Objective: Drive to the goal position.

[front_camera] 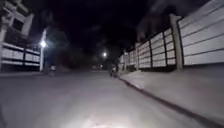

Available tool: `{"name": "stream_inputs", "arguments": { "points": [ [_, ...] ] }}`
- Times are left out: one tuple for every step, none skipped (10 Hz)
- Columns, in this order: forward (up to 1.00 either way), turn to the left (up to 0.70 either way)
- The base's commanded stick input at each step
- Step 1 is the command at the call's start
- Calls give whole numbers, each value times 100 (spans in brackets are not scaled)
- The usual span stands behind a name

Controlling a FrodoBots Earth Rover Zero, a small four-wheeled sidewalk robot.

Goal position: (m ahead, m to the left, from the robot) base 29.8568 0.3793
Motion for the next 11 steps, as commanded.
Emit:
{"name": "stream_inputs", "arguments": {
  "points": [
    [70,0],
    [70,0],
    [70,0],
    [70,0],
    [70,0],
    [70,0],
    [70,0],
    [70,0],
    [70,0],
    [70,0],
    [70,0]
  ]
}}
